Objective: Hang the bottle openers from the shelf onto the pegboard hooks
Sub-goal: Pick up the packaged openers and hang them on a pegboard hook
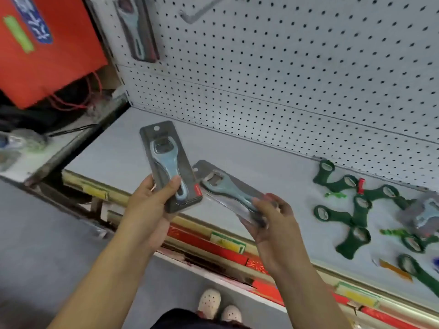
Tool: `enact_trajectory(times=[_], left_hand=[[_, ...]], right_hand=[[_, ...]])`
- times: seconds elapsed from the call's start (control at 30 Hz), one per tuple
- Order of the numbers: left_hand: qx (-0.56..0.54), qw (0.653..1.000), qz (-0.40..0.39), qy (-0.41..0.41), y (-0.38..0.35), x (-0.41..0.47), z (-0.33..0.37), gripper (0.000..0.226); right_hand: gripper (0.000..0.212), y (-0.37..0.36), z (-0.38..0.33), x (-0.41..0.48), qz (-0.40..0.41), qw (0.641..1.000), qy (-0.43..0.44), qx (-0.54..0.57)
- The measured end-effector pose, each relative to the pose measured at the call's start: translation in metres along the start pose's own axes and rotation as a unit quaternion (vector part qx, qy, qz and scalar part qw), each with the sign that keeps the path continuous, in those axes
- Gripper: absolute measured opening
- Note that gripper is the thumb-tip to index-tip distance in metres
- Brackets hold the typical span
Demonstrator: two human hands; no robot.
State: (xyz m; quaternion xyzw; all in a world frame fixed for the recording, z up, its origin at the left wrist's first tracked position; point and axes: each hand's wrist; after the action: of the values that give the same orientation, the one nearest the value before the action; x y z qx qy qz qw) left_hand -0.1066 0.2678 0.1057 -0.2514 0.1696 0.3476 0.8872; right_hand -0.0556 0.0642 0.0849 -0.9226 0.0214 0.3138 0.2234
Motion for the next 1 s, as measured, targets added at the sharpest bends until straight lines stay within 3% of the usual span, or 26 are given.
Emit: enact_trajectory(times=[0.13, 0.33, 0.47, 0.53, 0.77, 1.0], left_hand=[[-0.059, 0.997, 0.018, -0.039, 0.017, -0.012, 0.023, 0.037], [-0.037, 0.995, 0.003, -0.093, 0.048, -0.017, 0.063, 0.035], [-0.005, 0.994, -0.015, -0.109, 0.068, -0.003, 0.081, 0.040], [0.014, 0.993, -0.039, -0.112, 0.077, 0.010, 0.091, 0.044], [0.050, 0.985, -0.116, -0.115, 0.120, 0.079, 0.152, 0.046], [0.054, 0.983, -0.134, -0.111, 0.161, 0.144, 0.196, 0.042]], right_hand=[[0.050, -0.025, 0.004, -0.009, -0.141, 0.979, -0.007, -0.147], [0.020, -0.063, 0.008, -0.011, -0.242, 0.920, 0.050, -0.304], [0.039, -0.110, 0.011, -0.004, -0.289, 0.864, 0.090, -0.402], [0.044, -0.140, 0.017, 0.000, -0.285, 0.858, 0.119, -0.411], [0.041, -0.236, 0.044, 0.012, -0.181, 0.894, 0.225, -0.344], [0.037, -0.303, 0.064, -0.007, -0.052, 0.863, 0.375, -0.334]])
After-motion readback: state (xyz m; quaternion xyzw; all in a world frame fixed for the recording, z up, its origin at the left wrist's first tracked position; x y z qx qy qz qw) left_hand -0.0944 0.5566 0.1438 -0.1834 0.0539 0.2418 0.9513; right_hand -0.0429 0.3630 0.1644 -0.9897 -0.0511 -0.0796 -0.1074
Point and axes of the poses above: each hand's wrist, its own x-axis towards the middle knuckle, its own y-axis out of the back of the hand, z = x × y, and after that the axes turned 4 degrees about z, right-handed
